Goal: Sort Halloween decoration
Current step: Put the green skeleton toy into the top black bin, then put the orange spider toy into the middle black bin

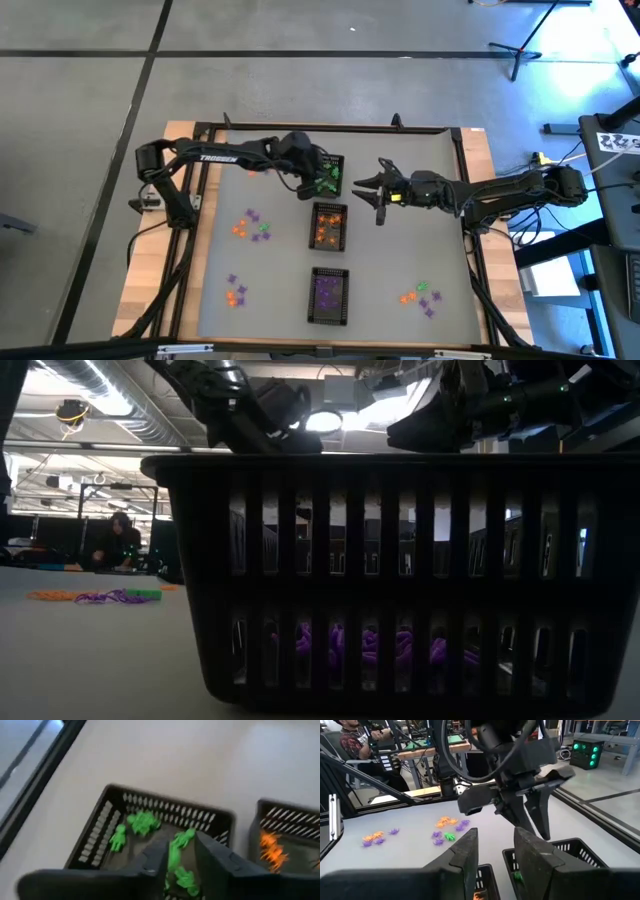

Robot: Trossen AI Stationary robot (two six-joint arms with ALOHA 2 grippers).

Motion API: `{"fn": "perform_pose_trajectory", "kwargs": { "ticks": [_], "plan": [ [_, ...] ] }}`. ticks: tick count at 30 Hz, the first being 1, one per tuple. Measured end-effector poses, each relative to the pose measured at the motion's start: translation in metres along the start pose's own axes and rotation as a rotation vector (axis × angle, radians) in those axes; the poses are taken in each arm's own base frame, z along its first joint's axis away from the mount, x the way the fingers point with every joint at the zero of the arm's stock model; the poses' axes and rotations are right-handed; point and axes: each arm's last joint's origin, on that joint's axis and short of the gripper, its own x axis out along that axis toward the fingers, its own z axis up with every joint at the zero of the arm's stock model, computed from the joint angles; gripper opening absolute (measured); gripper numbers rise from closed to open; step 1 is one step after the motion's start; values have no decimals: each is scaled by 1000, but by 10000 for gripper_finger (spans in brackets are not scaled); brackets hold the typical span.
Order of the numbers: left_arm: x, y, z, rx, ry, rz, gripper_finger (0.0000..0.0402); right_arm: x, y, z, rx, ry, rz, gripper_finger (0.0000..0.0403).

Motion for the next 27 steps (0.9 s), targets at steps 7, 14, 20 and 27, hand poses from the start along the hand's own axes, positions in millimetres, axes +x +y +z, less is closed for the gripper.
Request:
{"fn": "perform_pose_trajectory", "kwargs": {
  "ticks": [7, 14, 20, 27],
  "plan": [
    [-31, 12, 5, 48, 91, 155, 132, 0, 0, -2, -2, 19, -2, 124],
    [-66, 26, -25, -3, 243, 170, 124, 0, -1, -4, 18, 47, -7, 124],
    [-69, 49, -82, -160, 334, 193, 114, 0, -1, -5, 25, 56, -9, 124],
    [-71, 68, -135, -354, 443, 257, 110, 0, -2, -5, 24, 46, -68, 124]
  ]
}}
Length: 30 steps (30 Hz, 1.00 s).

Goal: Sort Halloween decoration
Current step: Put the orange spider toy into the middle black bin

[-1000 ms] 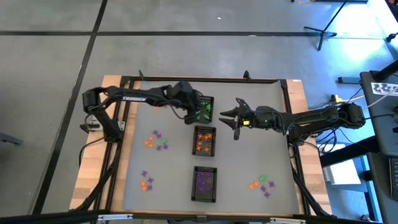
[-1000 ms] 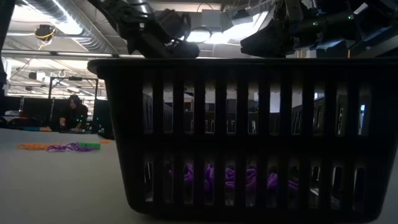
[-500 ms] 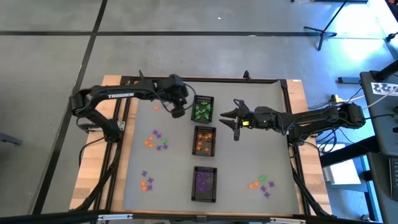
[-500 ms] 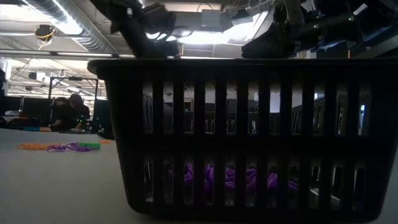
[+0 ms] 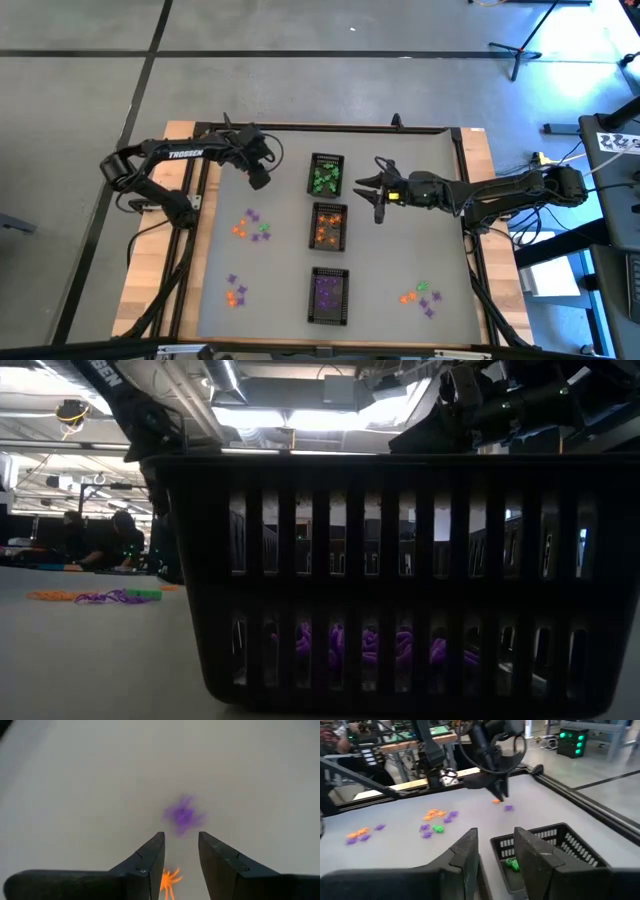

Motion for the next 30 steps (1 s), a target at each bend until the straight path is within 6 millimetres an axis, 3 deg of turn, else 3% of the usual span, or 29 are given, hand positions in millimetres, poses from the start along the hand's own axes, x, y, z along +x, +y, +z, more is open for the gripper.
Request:
{"fn": "perform_pose_trajectory", "kwargs": {
  "ticks": [19, 27, 30],
  "plan": [
    [13, 6, -32, -86, 117, 79, 105, 0, -1, -1, -6, 1, -18, 124],
    [14, 6, -33, -76, 126, 104, 10, 0, 0, -1, -6, 0, -17, 124],
    [14, 7, -33, -53, 126, 113, 3, 0, 0, 0, -6, 0, -17, 124]
  ]
}}
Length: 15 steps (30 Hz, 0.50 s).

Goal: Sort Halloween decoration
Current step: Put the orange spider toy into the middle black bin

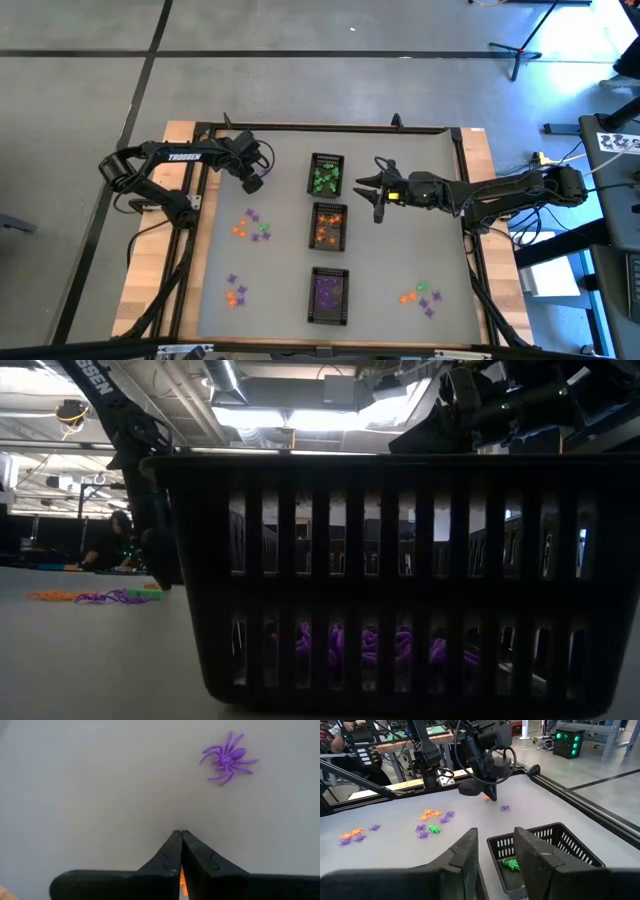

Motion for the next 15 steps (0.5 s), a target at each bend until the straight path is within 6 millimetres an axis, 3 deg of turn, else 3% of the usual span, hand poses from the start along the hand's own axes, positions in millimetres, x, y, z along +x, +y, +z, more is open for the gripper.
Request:
{"fn": "perform_pose_trajectory", "kwargs": {
  "ticks": [7, 15],
  "plan": [
    [-8, -11, 12, 60, -33, 31, 0, 0, 0, 0, -1, 0, 0, 124],
    [-32, -45, 38, 175, -160, -28, 0, 0, 0, 0, -1, 1, 0, 124]
  ]
}}
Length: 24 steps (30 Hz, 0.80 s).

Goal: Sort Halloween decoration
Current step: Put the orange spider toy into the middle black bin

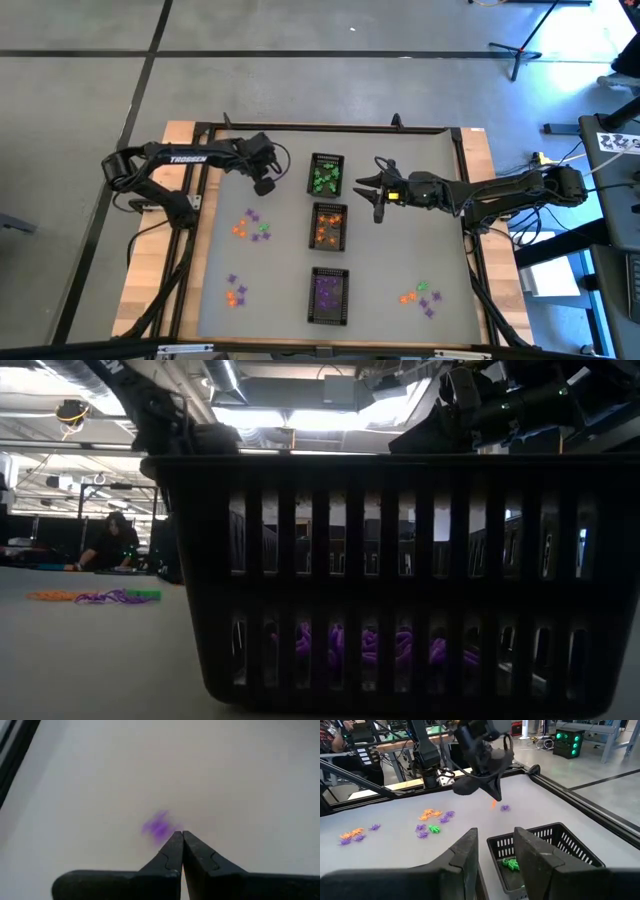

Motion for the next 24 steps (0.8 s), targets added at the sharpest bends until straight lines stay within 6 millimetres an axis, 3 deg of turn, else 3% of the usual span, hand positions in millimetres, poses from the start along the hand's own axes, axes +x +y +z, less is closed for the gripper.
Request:
{"fn": "perform_pose_trajectory", "kwargs": {
  "ticks": [7, 12, 16, 20, 24],
  "plan": [
    [-24, -34, 29, 107, -122, -94, 0, 0, 0, 0, 0, 1, 0, 124],
    [-55, -78, 48, 230, -237, -243, 0, 0, 0, 0, -1, 2, 0, 124],
    [-79, -107, 55, 313, -316, -256, 0, 0, 0, 0, -1, 2, 1, 124],
    [-82, -111, 53, 317, -319, -137, 0, 0, 0, 0, 1, 5, 4, 124],
    [-67, -98, 46, 298, -261, -109, 0, 0, 0, -1, 1, 7, 7, 124]
  ]
}}
